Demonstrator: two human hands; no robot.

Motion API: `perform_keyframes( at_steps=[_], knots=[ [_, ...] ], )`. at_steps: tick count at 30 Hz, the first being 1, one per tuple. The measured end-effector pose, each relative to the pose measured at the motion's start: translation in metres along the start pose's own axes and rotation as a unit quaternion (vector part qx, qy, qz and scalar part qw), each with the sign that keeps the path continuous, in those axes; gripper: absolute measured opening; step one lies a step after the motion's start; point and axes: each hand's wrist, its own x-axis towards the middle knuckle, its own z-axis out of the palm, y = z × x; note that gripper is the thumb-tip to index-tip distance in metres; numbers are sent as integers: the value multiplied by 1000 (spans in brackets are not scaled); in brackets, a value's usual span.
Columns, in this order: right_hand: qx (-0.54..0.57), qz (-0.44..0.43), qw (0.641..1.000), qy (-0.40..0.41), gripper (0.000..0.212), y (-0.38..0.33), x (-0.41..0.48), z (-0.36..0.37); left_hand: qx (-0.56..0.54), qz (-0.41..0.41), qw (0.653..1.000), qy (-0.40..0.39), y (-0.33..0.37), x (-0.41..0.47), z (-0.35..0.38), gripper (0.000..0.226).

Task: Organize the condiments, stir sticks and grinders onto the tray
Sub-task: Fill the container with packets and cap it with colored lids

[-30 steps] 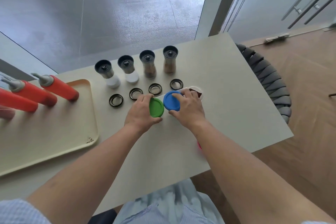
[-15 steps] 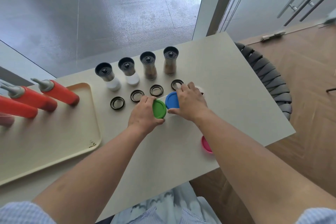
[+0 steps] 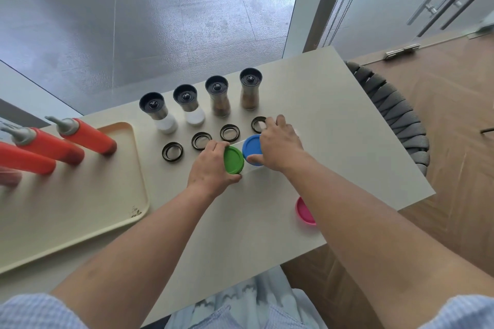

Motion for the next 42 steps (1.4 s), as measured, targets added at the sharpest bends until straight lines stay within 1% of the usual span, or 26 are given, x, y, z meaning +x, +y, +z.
perform_keyframes(
  at_steps=[2,4,6,10,12,15,19,22,23,25,27,29,31,33,38,40,42],
  knots=[
    [-12,12,1000,18,89,-3,-1,4,0,-1,1000,-1,0,0,0,91],
    [-28,3,999,22,92,-2,-1,4,-1,0,1000,-1,0,0,-1,91],
    [-13,-7,1000,23,93,-1,-3,2,-5,2,1000,1,-1,-1,0,91],
    [62,-47,997,4,77,3,-7,5,-13,7,1000,8,-2,-2,2,90],
    [60,-26,998,17,77,-2,-9,10,-14,9,1000,8,-3,-2,3,90],
    [42,19,998,43,88,-10,-9,14,-16,11,1000,9,-5,-1,5,90],
    [34,27,999,6,95,-12,-7,9,-19,17,1000,16,-11,-1,8,89],
    [65,25,998,1,95,-17,-8,4,-41,19,999,17,-13,1,12,92],
    [77,9,997,14,92,-19,-8,2,-52,20,998,12,-14,1,13,97],
    [99,-54,993,37,84,-22,-8,0,-88,11,996,-9,-19,1,13,113],
    [119,-118,985,28,83,-26,-5,-2,-132,-5,991,-25,-25,-1,10,127],
    [123,-157,980,1,79,-34,-2,-1,-183,-22,982,-31,-35,-1,8,133],
    [108,-171,979,-14,72,-43,1,3,-243,-46,967,-51,-45,0,10,132],
    [96,-166,981,-8,69,-47,2,6,-267,-54,960,-57,-53,3,12,130],
    [81,-129,987,59,73,-54,2,12,-258,-28,965,-44,-60,4,18,120],
    [73,-123,988,65,74,-59,2,11,-250,-16,968,-31,-62,4,20,115],
    [68,-134,987,53,74,-60,4,3,-237,-3,971,-23,-63,4,22,110]
  ],
)
